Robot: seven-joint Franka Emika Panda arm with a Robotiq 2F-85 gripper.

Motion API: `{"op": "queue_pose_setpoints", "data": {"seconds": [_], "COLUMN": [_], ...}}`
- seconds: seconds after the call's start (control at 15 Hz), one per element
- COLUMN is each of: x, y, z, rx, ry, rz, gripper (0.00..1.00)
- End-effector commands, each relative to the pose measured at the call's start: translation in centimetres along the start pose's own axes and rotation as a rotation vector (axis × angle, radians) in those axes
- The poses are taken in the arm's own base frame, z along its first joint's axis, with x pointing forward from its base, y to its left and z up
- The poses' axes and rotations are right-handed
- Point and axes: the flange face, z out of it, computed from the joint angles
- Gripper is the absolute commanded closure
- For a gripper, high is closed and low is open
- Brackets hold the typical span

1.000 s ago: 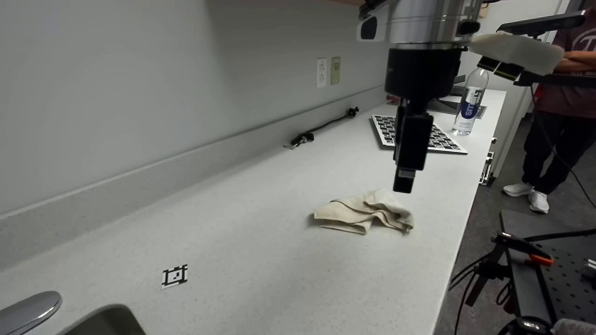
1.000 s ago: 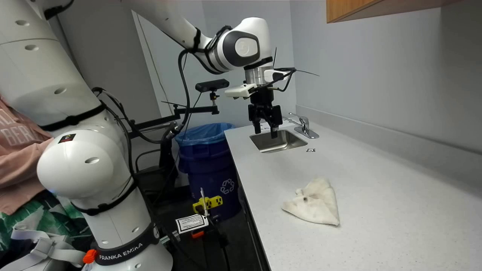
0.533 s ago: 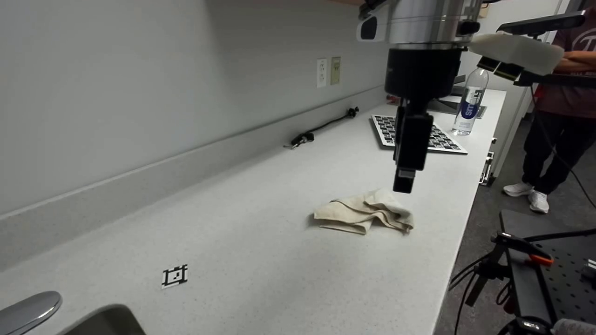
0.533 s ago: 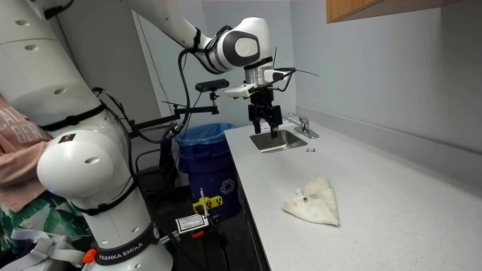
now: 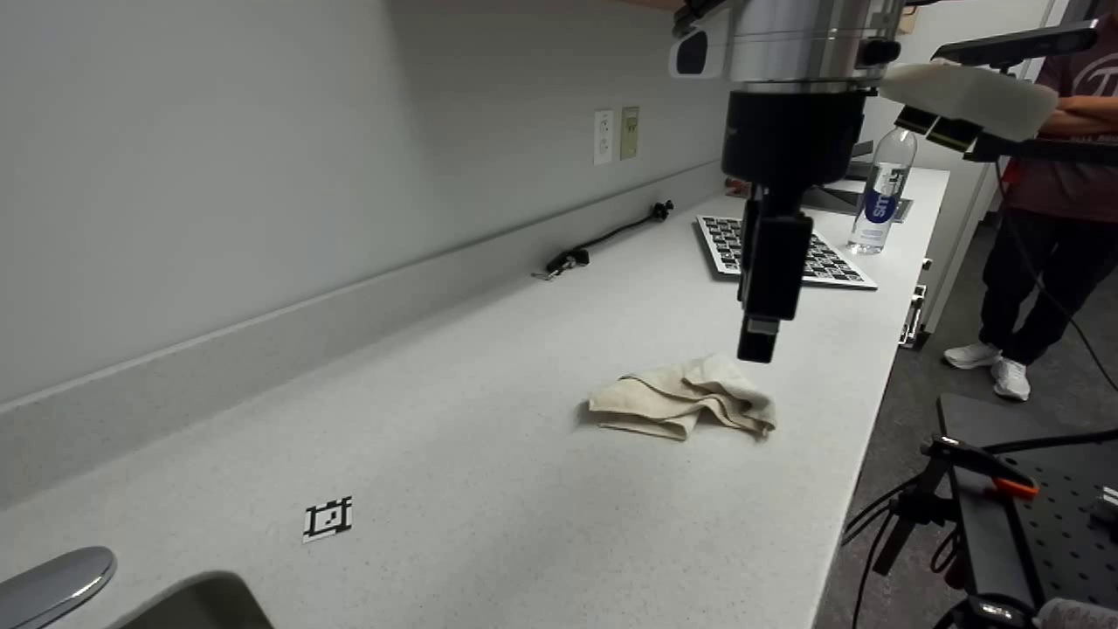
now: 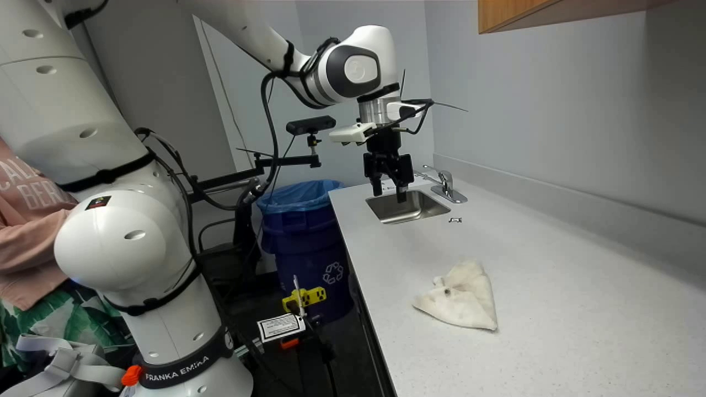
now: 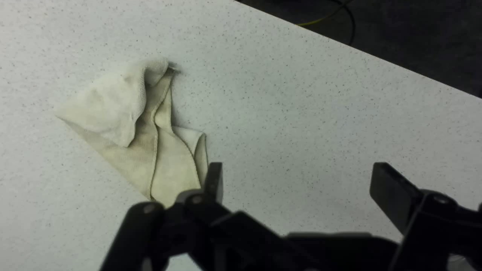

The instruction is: Use the cloth on the counter to wipe the countertop

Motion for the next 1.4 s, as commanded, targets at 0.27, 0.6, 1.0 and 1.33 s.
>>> {"op": "queue_pose_setpoints", "data": {"seconds": [0.27, 0.6, 1.0, 1.33], "x": [0.01, 0.01, -0.11, -0.73], "y": [-0.01, -0.01, 0.14, 0.55], "z": [-0.03, -0.03, 0.03, 0.69], "rx": [0.0, 0.0, 0.001, 0.001], "ry": [-0.001, -0.001, -0.001, -0.016], "rz": [0.0, 0.0, 0.002, 0.003], "gripper": [0.0, 0.0, 0.0, 0.0]}}
